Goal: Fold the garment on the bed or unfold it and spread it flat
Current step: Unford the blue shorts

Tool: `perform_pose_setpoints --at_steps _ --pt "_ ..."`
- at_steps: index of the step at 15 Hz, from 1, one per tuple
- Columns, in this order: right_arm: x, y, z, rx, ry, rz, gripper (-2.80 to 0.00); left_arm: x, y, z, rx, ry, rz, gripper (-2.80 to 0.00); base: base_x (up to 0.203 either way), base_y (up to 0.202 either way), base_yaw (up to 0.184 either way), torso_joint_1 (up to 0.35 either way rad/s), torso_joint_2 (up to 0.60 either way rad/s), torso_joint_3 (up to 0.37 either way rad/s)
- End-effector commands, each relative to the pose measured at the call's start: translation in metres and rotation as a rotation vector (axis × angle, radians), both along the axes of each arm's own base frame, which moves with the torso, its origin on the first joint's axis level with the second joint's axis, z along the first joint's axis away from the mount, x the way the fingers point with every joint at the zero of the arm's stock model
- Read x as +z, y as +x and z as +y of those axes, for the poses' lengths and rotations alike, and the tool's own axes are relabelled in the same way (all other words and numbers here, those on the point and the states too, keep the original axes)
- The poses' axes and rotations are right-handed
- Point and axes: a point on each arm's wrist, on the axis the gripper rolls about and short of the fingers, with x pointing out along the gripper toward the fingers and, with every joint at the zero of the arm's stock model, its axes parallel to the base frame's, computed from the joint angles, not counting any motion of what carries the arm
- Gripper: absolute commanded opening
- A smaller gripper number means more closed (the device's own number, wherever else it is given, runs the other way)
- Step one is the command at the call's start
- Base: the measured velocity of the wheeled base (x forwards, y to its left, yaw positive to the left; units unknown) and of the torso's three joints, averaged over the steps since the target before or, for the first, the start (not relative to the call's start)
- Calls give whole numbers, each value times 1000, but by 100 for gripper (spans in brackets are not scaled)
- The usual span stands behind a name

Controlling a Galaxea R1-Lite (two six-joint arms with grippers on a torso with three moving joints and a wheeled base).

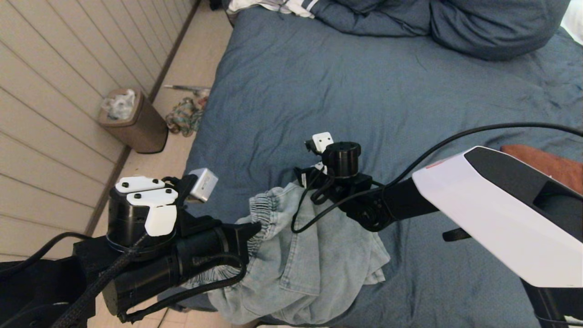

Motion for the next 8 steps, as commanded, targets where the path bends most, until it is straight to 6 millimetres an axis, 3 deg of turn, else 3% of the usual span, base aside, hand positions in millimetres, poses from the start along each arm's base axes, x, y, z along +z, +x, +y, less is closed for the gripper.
perform_pose_setpoints --at_steps 1,8 --pt "2 1 0 -3 3 -7 -280 1 1 -1 2 -6 -4 -280 0 0 0 0 0 0" --pt "7 1 -1 -6 14 -19 -280 1 1 -1 2 -6 -3 -280 0 0 0 0 0 0"
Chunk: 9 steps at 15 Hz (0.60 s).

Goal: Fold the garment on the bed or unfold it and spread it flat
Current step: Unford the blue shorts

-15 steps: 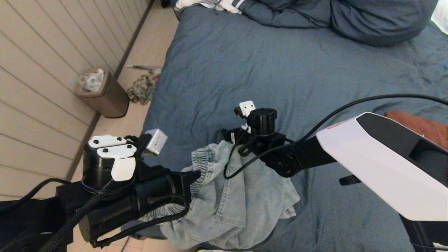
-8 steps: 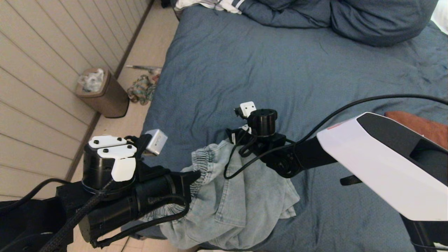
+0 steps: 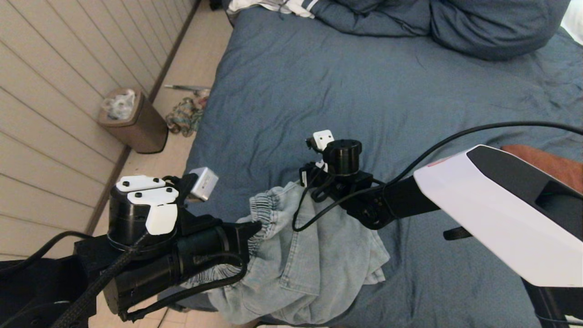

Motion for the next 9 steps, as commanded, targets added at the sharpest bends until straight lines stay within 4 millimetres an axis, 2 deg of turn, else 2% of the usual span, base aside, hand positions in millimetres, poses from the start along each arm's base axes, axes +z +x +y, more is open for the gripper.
perform_pose_setpoints --at_steps 1,3,5,6,9 --pt "2 0 -1 -3 4 -8 -280 0 0 0 1 -3 1 -280 0 0 0 0 0 0" --pt "5 0 -2 -5 8 -13 -280 0 0 0 2 -3 1 -280 0 0 0 0 0 0" --pt "17 -4 -5 -12 21 -34 -280 3 0 1 6 -11 -11 -280 0 0 0 0 0 0" --pt "24 -7 -7 -16 28 -42 -280 9 -1 3 11 -25 -28 -280 0 0 0 0 0 0" --pt "51 -31 -21 -30 61 -56 -280 41 -9 23 50 -111 -126 -280 0 0 0 0 0 0"
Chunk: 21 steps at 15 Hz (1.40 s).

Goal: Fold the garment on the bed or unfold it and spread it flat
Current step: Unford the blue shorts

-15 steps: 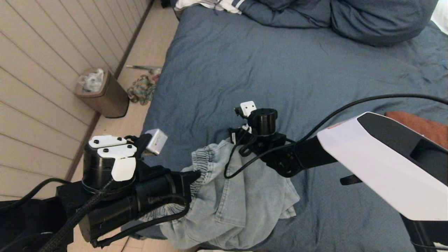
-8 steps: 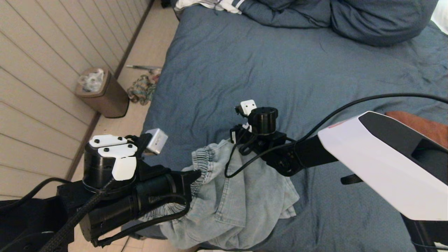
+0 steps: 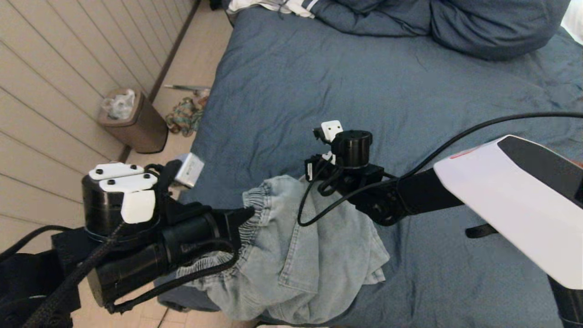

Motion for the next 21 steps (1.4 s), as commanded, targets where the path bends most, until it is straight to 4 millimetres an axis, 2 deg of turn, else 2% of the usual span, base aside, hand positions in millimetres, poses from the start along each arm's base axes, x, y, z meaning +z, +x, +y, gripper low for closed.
perform_pose_setpoints --at_steps 1,7,11,16,18,20,21 --pt "37 -29 -17 -1 43 -41 -280 33 -16 19 19 -85 -97 -280 0 0 0 0 0 0" --pt "82 -124 -62 39 81 -74 -280 55 -55 55 75 -93 -115 -280 0 0 0 0 0 0" --pt "115 -183 -66 153 91 -73 -280 89 -81 77 90 -120 -149 -280 0 0 0 0 0 0" --pt "156 -220 -88 185 130 -122 -280 128 -113 104 92 -152 -198 -280 0 0 0 0 0 0" --pt "171 -234 -99 195 151 -146 -280 148 -132 120 91 -181 -238 -280 0 0 0 0 0 0" --pt "177 -248 -108 209 147 -140 -280 159 -150 134 89 -187 -252 -280 0 0 0 0 0 0" --pt "178 -253 -112 216 144 -135 -280 159 -156 139 90 -177 -243 -280 0 0 0 0 0 0"
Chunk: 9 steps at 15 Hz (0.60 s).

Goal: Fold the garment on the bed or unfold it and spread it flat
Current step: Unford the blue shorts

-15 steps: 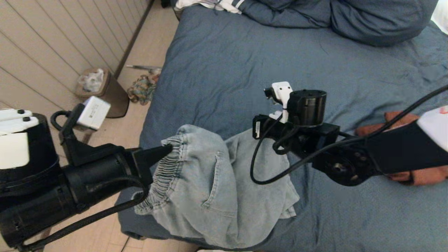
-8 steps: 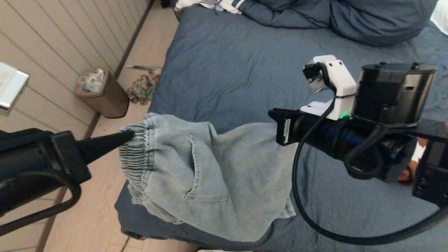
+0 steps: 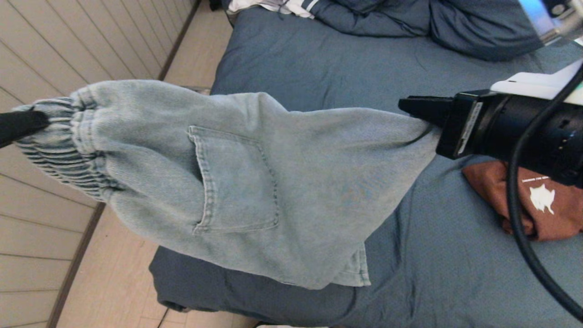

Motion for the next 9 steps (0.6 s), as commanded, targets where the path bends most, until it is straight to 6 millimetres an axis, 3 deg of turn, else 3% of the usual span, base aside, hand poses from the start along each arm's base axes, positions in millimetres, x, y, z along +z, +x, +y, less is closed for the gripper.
perform_pose_setpoints --at_steps 1,3,6,9 --pt "14 -22 -16 20 32 -32 -280 5 -21 17 1 -17 -26 -280 0 0 0 0 0 0" --pt "23 -36 -24 46 31 -34 -280 6 -27 23 1 -8 -42 -280 0 0 0 0 0 0" --pt "41 -51 -34 73 40 -48 -280 20 -43 36 3 -31 -78 -280 0 0 0 0 0 0" --pt "46 -61 -41 93 37 -46 -280 38 -58 48 3 -49 -115 -280 0 0 0 0 0 0"
